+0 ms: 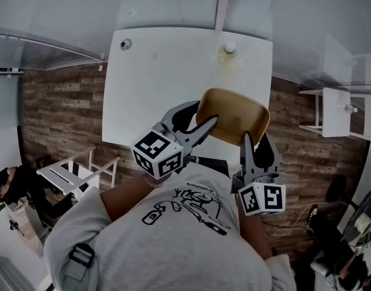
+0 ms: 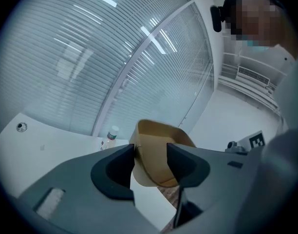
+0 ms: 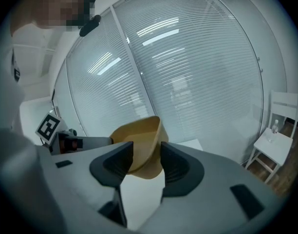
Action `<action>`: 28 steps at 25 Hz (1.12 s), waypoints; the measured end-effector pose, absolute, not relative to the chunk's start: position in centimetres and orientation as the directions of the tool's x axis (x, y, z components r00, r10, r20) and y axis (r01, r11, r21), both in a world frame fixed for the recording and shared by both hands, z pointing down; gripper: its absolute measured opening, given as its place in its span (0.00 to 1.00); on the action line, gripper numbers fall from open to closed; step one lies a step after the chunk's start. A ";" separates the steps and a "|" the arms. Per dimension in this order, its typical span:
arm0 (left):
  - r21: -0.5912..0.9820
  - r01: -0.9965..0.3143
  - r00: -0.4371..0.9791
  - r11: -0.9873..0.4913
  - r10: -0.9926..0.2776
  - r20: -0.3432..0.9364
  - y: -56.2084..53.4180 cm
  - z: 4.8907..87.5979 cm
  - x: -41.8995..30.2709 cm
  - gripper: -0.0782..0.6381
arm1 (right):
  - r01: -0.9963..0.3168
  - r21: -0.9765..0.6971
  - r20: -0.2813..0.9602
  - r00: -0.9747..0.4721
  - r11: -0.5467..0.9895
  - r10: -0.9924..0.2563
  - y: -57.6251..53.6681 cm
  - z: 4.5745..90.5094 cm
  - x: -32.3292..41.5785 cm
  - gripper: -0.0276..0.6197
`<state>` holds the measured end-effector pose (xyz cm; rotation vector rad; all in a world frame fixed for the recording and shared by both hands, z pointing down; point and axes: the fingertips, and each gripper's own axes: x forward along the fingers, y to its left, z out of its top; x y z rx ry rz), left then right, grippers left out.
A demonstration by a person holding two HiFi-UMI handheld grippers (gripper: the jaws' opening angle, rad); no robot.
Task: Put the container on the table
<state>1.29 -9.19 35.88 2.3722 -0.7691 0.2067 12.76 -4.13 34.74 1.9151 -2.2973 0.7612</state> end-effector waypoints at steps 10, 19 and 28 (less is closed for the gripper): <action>0.545 -0.576 0.818 -0.609 -0.430 0.382 -10.3 41.6 2.2 0.39 | -0.944 -0.317 0.399 -0.226 0.098 -0.888 -5.0 40.0 13.4 0.30; 0.559 -0.603 0.797 -0.569 -0.406 0.447 -11.1 47.7 1.9 0.39 | -0.940 -0.329 0.469 -0.244 0.089 -0.849 -6.1 46.1 13.1 0.30; 0.560 -0.620 0.782 -0.549 -0.375 0.498 -10.4 52.5 1.7 0.39 | -0.937 -0.342 0.523 -0.257 0.076 -0.813 -5.8 51.2 13.0 0.30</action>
